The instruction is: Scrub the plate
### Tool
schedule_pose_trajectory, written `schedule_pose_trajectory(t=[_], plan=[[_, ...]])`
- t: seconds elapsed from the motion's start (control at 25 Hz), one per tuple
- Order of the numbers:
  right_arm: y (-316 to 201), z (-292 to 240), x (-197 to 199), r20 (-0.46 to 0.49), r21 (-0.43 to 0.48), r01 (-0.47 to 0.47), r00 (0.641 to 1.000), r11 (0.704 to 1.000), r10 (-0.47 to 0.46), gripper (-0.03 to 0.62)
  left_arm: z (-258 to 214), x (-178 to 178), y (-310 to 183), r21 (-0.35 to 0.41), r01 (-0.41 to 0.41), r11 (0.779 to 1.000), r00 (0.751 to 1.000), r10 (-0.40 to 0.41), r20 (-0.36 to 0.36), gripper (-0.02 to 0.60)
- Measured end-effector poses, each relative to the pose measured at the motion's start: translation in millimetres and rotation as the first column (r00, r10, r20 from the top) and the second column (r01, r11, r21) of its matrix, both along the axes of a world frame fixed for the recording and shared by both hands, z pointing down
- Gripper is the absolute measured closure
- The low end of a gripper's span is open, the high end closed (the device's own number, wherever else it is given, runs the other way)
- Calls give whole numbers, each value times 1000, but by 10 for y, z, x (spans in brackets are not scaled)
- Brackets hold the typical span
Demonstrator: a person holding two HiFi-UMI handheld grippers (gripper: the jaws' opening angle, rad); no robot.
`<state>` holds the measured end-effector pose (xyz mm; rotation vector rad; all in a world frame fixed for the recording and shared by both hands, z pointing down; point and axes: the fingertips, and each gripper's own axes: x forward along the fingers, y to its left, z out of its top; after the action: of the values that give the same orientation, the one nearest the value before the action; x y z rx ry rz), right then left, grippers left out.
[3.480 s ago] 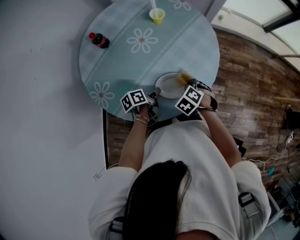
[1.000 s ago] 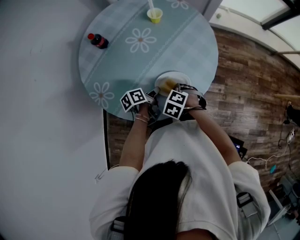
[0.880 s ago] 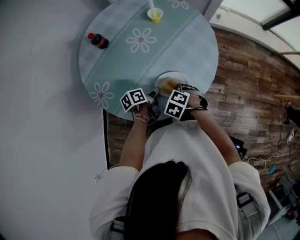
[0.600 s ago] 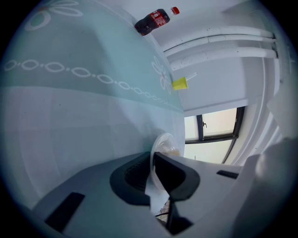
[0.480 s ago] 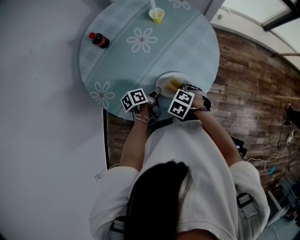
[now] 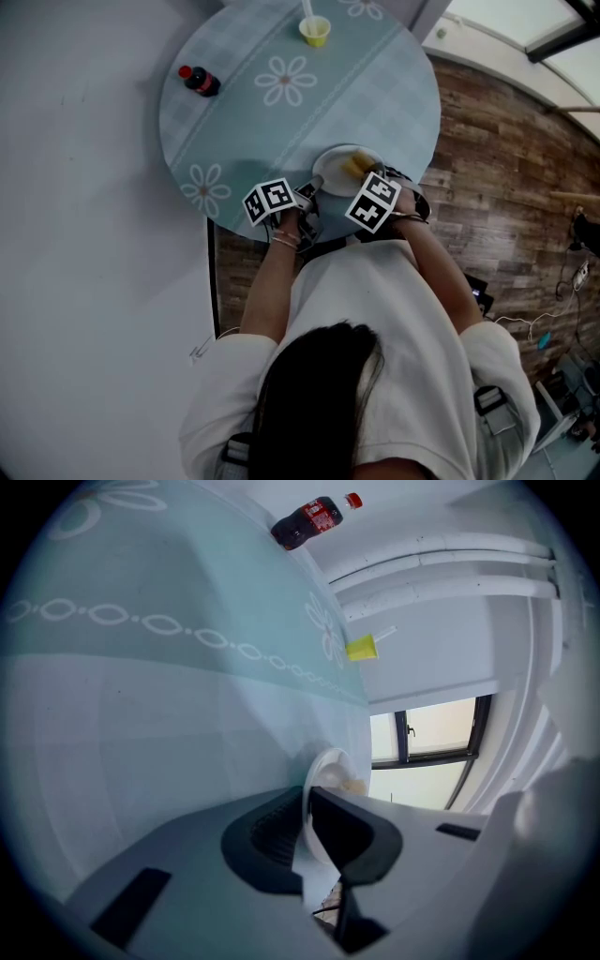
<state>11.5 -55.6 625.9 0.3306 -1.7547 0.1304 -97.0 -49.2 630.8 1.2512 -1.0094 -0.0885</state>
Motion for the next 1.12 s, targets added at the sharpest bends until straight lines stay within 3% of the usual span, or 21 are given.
schedule_pose_trajectory(t=[0.32, 0.56, 1.12], plan=[[-66, 28, -19, -8, 6, -3, 1000, 1000, 3, 534, 4, -4, 1, 0, -1, 1000, 1000, 1, 0, 545], [-96, 39, -192, -33, 66, 76, 997, 995, -74, 534, 7, -4, 3, 3, -5, 1000, 1000, 5, -3, 545], [-43, 28, -569, 29, 64, 129, 991, 990, -131, 534, 14, -6, 3, 5, -4, 1000, 1000, 4, -8, 545]])
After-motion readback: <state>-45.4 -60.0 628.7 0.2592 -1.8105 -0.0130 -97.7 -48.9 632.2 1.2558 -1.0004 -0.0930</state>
